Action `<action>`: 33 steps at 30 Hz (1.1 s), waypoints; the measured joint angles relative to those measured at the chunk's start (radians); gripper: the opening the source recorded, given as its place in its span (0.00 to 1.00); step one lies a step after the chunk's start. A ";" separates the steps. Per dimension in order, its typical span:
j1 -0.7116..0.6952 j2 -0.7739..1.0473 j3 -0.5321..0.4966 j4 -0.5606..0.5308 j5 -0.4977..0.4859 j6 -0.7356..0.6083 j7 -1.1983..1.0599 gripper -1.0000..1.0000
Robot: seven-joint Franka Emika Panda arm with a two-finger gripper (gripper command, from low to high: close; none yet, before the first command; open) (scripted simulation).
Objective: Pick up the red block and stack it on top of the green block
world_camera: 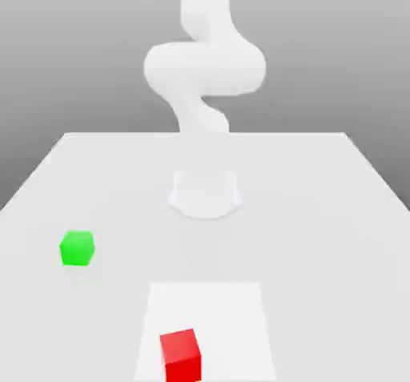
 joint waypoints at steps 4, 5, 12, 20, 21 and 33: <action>-0.063 0.143 0.049 -0.022 0.008 0.053 0.167 0.50; -0.077 0.178 0.059 -0.027 0.007 0.065 0.210 0.50; -0.165 0.420 0.132 -0.064 -0.015 0.155 0.515 0.50; -0.207 0.700 0.151 -0.105 -0.072 0.256 0.887 0.50; -0.212 0.734 0.152 -0.111 -0.077 0.269 0.932 0.50; -0.151 1.108 0.071 -0.113 -0.128 0.486 1.213 0.00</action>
